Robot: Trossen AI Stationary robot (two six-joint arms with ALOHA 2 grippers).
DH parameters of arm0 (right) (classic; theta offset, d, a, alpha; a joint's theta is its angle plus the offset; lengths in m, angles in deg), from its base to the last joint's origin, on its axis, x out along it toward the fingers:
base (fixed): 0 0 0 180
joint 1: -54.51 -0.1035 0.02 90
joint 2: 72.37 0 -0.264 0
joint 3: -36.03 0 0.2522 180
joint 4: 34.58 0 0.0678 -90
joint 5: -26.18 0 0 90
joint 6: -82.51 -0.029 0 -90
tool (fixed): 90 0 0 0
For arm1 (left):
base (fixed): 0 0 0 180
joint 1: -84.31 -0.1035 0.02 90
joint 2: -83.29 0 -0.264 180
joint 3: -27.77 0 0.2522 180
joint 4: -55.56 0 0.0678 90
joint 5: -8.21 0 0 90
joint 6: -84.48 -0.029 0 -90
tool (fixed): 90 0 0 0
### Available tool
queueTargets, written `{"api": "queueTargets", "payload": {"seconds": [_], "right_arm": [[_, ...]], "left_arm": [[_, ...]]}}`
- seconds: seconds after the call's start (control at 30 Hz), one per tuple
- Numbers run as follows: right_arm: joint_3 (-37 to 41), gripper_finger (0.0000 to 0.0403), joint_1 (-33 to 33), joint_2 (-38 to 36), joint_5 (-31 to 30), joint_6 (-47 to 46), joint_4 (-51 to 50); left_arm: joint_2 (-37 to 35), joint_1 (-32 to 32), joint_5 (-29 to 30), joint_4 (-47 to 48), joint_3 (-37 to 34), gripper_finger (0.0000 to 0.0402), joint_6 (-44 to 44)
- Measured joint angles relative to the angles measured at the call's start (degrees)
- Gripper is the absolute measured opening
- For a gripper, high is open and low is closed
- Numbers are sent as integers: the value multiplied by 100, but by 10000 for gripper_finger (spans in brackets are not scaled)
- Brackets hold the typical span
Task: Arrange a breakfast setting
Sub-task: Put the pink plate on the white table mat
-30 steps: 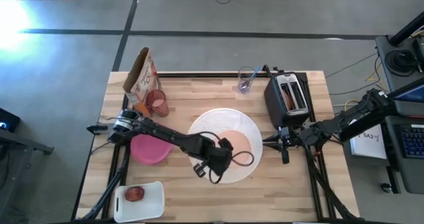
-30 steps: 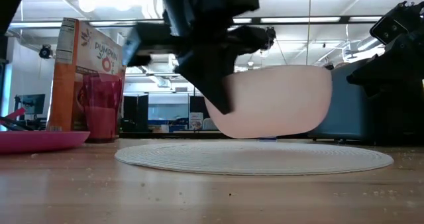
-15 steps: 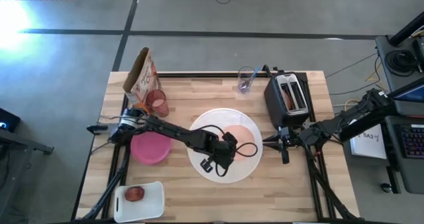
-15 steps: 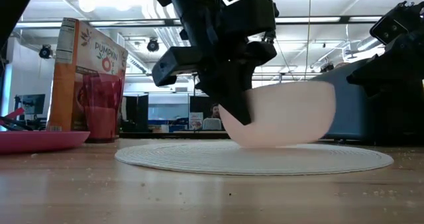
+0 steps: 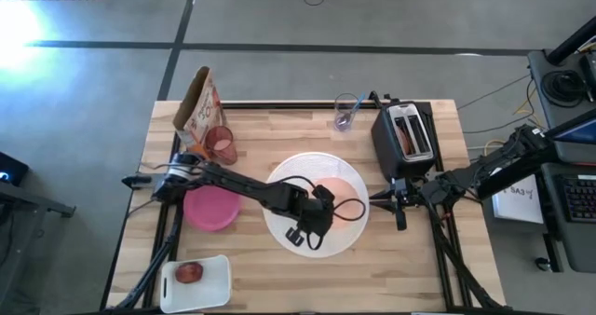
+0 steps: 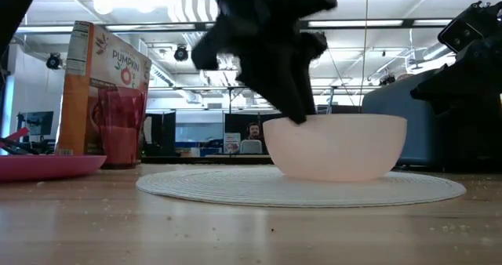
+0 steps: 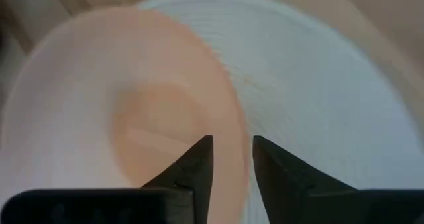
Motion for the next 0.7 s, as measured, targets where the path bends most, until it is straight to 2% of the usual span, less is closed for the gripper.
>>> {"api": "queueTargets", "payload": {"seconds": [0.2, 0.33, 0.5, 0.7], "right_arm": [[-1, 63, 2, 1, 0, 0, 2], [-1, 63, 1, 1, 0, 0, 2], [0, 63, 0, 1, -2, 0, 0], [0, 63, 0, 1, -2, 0, 0]], "left_arm": [[-45, 108, 1, 1410, 696, 114, 443], [-274, 113, -1, 2207, 661, 117, 592], [-839, 190, 2, 2368, -112, 117, 1249], [-2040, 579, 237, 2171, -1547, 117, 2501]]}}
